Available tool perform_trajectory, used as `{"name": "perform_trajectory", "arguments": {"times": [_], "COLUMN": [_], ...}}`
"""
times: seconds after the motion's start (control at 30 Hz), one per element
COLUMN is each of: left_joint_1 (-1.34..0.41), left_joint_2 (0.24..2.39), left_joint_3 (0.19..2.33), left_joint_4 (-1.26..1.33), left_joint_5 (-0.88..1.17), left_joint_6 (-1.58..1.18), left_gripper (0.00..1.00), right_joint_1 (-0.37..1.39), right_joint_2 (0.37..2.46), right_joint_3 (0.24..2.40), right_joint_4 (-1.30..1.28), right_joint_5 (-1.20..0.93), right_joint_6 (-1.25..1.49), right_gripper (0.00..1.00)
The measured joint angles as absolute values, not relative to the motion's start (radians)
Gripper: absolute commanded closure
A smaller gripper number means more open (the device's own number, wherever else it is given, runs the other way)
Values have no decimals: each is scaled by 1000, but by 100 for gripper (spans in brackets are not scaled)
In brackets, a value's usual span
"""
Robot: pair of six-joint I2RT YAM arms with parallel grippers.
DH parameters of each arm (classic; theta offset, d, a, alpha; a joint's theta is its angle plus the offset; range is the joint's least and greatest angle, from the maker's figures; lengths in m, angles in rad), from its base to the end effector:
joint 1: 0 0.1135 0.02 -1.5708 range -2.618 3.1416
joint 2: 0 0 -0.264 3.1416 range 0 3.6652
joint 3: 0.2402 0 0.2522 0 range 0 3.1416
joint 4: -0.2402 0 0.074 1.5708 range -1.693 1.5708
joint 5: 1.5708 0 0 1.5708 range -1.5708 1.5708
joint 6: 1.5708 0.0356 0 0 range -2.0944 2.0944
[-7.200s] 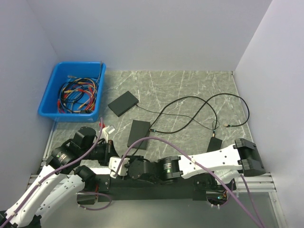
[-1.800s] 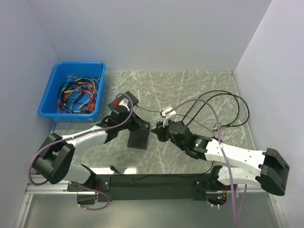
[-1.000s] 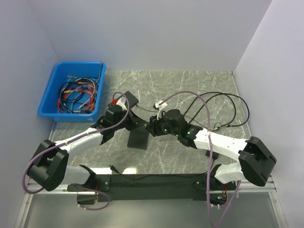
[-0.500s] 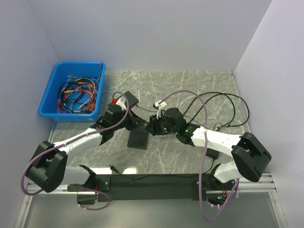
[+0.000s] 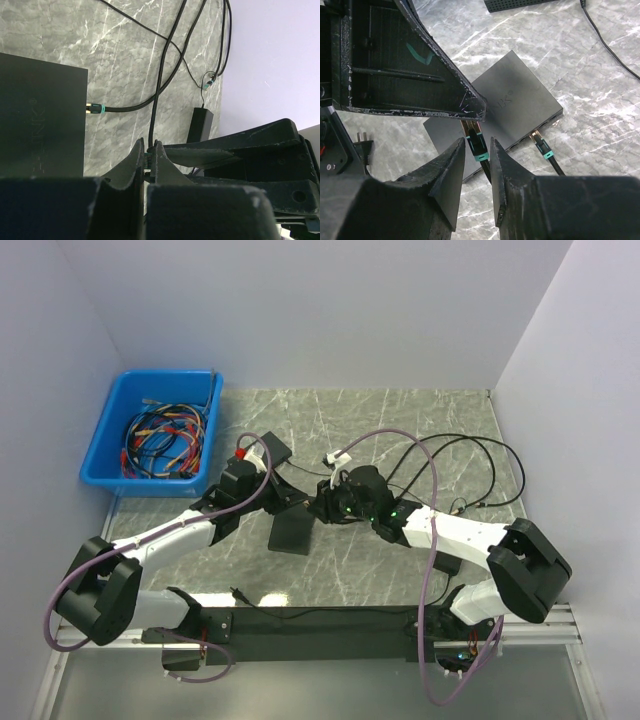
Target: Insert the plug into the switch port
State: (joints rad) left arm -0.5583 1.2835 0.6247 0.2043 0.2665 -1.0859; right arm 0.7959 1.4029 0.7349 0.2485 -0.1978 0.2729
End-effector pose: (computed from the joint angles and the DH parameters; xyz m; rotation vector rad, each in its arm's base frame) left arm 0.2265 -0.1526 0.2166 -0.4067 2.2313 -1.2400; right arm 0.2083 0.2227 0.2248 -0.6698 1.9827 0.8686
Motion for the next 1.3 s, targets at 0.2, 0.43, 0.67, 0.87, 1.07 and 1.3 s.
{"name": "perform_trajectory", "arguments": {"times": [0.2,0.43,0.67,0.87,1.07,1.3], "left_joint_1": [-558,-558,-558,-558,-557,-558], "left_joint_2": [1283,1277,1272,1272,1272,1272], "left_joint_3": [625,625,625,625,625,625], "left_joint_4": [205,205,205,204,205,205], "left_joint_5": [269,269,269,268,268,265], "left_joint_6": [-1086,-1085,-1085,-1085,-1085,-1074], "left_gripper": [99,99,99,99,99,91], "right_joint_1": [794,791,791,790,788,786], "right_joint_2": [1403,1403,1412,1412,1412,1412], "right_joint_3": [735,735,735,735,735,735], "right_joint_4": [253,255,255,255,258,258], "right_joint_5": [-208,-213,-221,-230,-241,-247], "right_joint_6": [273,273,273,272,272,273], "right_gripper": [66,67,69,77,94,100]}}
